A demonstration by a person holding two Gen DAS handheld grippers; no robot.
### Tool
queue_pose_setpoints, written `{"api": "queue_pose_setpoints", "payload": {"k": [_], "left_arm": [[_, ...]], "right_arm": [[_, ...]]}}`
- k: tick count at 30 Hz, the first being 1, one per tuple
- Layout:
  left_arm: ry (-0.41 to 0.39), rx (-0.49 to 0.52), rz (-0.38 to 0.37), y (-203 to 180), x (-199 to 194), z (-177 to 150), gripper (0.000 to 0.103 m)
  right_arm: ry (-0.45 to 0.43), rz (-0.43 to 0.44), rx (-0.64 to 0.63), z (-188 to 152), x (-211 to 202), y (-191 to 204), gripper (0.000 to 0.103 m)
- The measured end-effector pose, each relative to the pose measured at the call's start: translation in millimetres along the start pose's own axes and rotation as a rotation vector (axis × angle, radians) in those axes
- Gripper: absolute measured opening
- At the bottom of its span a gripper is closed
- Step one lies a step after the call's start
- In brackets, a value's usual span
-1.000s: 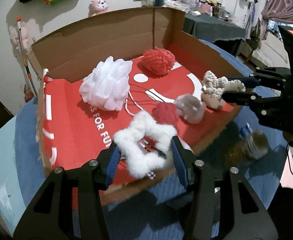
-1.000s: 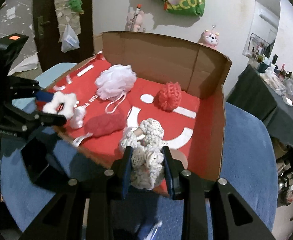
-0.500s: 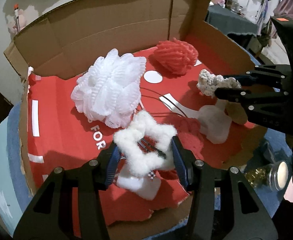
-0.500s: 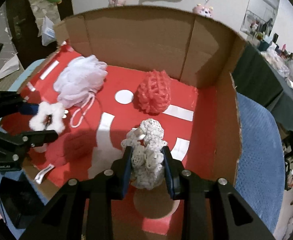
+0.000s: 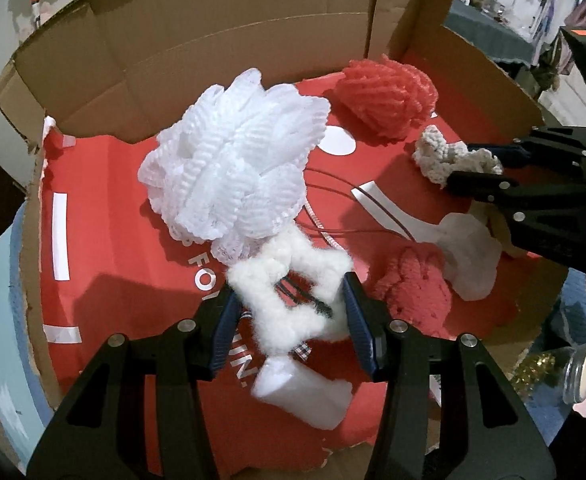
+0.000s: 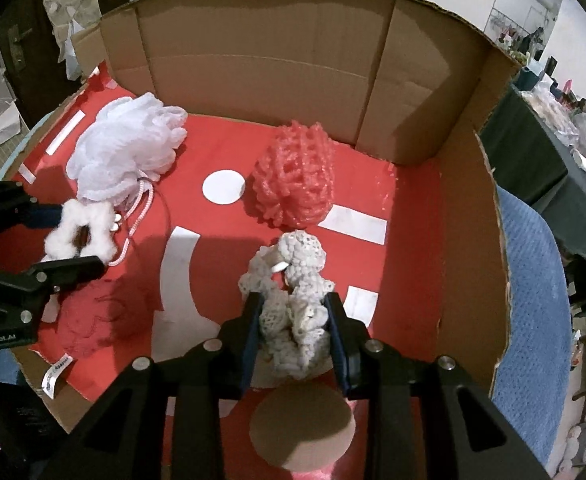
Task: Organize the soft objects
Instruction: 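Lower both scrunchies into the box and open both tools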
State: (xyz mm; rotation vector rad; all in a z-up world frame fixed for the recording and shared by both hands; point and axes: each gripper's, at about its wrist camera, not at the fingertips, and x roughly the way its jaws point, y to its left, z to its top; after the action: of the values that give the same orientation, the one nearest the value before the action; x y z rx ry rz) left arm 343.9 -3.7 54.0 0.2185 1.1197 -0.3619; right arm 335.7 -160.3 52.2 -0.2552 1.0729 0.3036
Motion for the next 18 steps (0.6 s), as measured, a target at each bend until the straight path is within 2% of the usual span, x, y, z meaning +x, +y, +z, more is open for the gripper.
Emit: {"api": "queue_pose_setpoints", "payload": {"k": [7, 12, 18], "left_arm": [[-0.009, -0.018, 0.002, -2, 4, -1, 0.048], [-0.018, -0.02, -0.004, -6, 6, 0, 0.049], [-0.026, -0.031, -0.002, 2, 4, -5, 0.062]], "right_arm": [[0.007, -0.002, 0.0, 0, 3, 1, 0.035], [0.015, -0.007, -0.009, 1, 8, 1, 0.04], [0.015, -0.007, -0.014, 0, 10, 1, 0.047]]}}
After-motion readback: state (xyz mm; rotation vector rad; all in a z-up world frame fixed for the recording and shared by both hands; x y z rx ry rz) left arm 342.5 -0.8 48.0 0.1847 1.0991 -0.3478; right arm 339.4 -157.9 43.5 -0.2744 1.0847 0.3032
